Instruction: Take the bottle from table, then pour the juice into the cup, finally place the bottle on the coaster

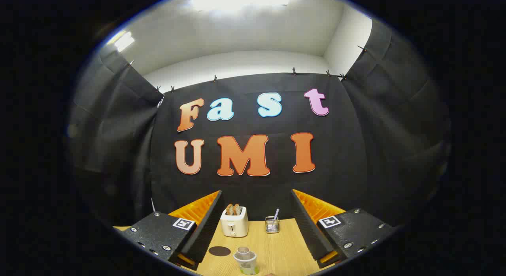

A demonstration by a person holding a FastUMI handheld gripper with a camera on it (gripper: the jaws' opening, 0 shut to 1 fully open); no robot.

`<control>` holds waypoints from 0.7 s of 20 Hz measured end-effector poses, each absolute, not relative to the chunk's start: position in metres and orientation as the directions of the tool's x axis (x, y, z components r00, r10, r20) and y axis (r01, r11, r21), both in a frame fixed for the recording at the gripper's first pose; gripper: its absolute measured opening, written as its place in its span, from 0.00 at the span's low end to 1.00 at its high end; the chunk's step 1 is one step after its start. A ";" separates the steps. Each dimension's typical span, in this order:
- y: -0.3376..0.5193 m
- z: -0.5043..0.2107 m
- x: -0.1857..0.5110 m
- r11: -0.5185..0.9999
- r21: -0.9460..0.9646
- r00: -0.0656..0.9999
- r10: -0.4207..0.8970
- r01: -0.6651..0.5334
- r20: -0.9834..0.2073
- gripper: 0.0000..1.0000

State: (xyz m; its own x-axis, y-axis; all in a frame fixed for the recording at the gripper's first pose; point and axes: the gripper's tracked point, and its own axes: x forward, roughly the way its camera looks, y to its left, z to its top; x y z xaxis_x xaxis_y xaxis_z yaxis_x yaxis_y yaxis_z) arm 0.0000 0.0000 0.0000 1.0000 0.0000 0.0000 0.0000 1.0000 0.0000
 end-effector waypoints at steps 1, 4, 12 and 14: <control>0.001 0.001 -0.001 1.000 -0.001 1.000 0.002 -0.002 0.004 0.98; 0.006 0.002 -0.002 1.000 -0.011 1.000 0.012 -0.011 0.014 0.98; 0.010 -0.015 0.001 0.999 0.031 0.999 0.037 -0.037 -0.013 0.98; 0.014 -0.024 0.002 0.997 0.047 0.998 0.057 -0.055 -0.034 0.98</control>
